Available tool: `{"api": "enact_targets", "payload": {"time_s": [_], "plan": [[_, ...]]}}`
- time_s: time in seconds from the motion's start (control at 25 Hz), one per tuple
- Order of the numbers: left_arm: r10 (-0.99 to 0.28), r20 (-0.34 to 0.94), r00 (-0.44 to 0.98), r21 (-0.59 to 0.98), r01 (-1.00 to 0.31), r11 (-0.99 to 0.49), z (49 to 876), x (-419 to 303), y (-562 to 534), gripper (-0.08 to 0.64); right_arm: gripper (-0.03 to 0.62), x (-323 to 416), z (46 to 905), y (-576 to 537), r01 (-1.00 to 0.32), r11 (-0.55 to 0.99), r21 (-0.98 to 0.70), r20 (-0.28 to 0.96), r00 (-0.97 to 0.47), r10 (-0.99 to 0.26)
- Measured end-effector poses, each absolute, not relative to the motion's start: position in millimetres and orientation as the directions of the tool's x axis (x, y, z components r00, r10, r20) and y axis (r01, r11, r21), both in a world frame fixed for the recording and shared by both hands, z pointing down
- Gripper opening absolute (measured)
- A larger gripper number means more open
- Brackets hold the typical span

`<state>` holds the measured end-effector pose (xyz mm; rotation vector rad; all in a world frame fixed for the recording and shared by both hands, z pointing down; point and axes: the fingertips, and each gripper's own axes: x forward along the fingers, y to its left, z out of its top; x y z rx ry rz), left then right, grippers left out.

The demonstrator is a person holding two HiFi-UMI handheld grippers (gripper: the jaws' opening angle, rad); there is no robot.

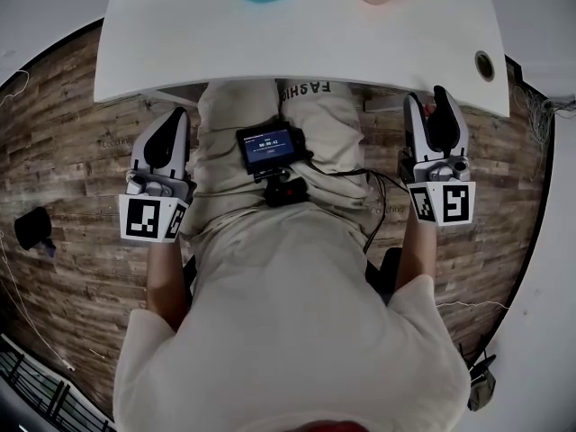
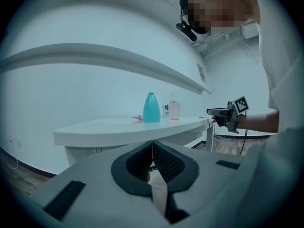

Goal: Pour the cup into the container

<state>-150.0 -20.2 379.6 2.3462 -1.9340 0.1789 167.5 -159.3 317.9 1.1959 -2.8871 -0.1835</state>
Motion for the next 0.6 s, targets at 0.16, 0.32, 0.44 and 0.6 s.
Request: {"api": "enact_targets", "payload": {"time_s": [0.16, 0.32, 0.44, 0.6], "plan": [[-0.966, 0.173, 0.190, 0.011, -0.981, -0.191, 402, -149, -22, 0.014, 0.193, 164, 332, -150, -0.688, 0.718, 0.106, -0.020, -0.724, -0.690], [-0.962, 0.195, 0.193, 0.026, -0.981, -0.191, 421, -146, -29, 0.014, 0.192, 160, 351, -147, -0.674, 0.732, 0.097, 0.008, -0.735, -0.678], [-0.958, 0.210, 0.196, 0.033, -0.980, -0.194, 434, -144, -33, 0.014, 0.190, 157, 369, -146, -0.664, 0.744, 0.078, 0.034, -0.744, -0.667], [-0.956, 0.207, 0.206, 0.046, -0.978, -0.201, 443, -143, -38, 0.014, 0.190, 145, 391, -144, -0.640, 0.766, 0.059, 0.066, -0.764, -0.642]]}}
